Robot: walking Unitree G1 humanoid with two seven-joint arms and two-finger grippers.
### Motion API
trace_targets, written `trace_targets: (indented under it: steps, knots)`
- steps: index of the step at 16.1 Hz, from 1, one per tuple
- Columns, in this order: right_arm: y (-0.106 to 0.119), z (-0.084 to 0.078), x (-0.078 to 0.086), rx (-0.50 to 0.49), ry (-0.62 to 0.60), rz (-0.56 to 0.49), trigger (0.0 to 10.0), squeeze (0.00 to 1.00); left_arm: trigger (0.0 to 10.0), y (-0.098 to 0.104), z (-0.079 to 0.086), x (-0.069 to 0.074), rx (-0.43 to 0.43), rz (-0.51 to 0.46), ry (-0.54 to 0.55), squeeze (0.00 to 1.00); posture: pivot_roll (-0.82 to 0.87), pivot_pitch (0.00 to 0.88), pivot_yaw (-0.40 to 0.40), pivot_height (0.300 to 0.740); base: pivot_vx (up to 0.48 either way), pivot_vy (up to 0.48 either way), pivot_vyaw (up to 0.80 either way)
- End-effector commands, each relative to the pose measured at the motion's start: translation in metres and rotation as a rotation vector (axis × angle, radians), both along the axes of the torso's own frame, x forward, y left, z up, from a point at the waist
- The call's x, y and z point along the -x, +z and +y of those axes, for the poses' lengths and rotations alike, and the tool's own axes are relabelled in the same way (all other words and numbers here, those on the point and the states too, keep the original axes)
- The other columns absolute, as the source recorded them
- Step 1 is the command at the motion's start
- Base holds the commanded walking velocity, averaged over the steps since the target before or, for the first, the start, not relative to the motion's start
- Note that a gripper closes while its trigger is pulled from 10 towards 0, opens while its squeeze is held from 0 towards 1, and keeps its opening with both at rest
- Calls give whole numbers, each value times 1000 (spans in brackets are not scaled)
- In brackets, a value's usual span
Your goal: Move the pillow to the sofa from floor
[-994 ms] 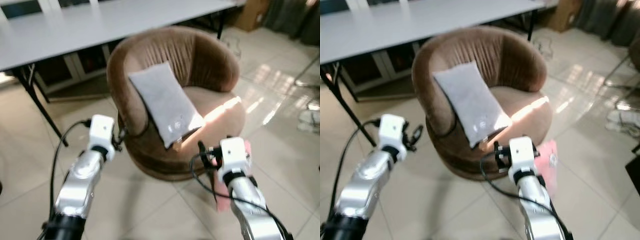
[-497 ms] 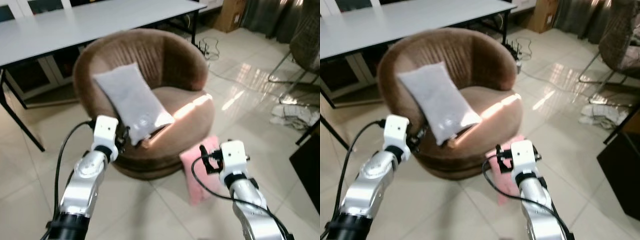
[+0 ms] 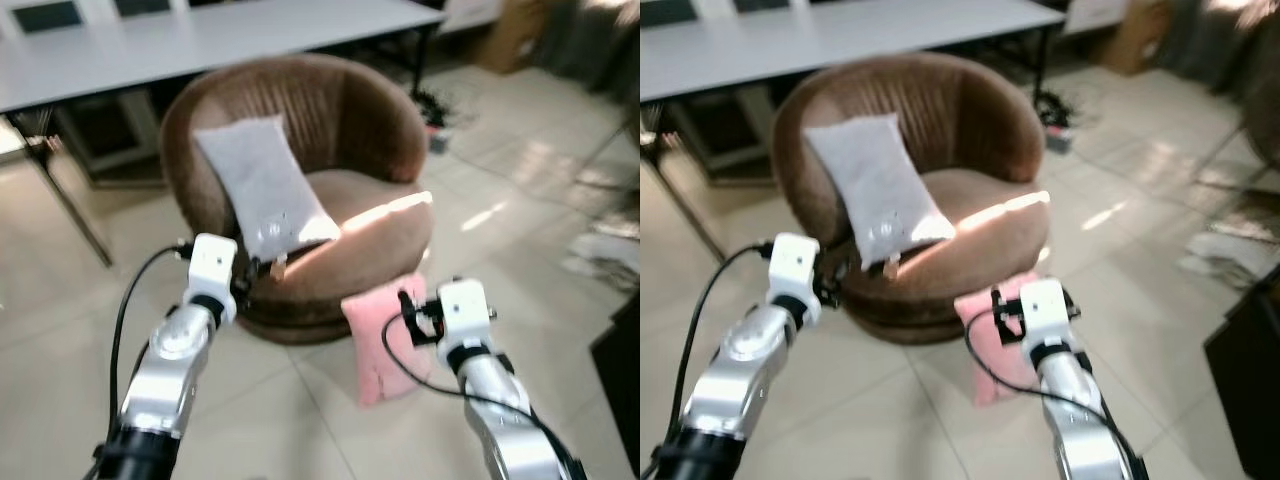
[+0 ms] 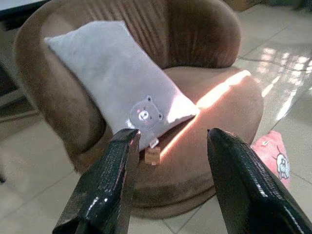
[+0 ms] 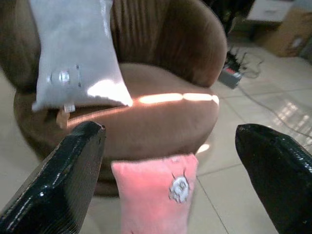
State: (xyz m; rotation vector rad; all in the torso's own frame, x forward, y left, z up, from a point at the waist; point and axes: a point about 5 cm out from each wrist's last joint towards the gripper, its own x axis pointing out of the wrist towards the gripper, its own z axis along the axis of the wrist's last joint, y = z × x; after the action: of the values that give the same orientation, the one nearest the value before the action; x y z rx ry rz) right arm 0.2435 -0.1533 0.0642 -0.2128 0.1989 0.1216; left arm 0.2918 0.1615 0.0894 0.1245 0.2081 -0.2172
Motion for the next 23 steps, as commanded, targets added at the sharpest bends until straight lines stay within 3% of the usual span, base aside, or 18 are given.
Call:
trace_targets:
  steps: [1,15,18,23]
  knots:
    - [1,-3,-1,-3,-8,-10,10000,0,10000,3,1,-2,-15,-16,0,0,-82,4,52,740,0,-439,613]
    - [0,-5,-4,-3,-4,-17,10000,0,10000,5,1,-3,-21,-28,8,0,-82,19,50,740,0,-439,747]
    - [2,-5,-5,-6,-10,-35,10000,0,10000,9,3,-1,-6,-67,15,0,-81,18,51,740,0,-442,800]
    - [5,-8,-7,-37,-30,-58,10000,0,10000,8,14,6,-12,-83,47,0,-74,19,40,740,0,-442,0]
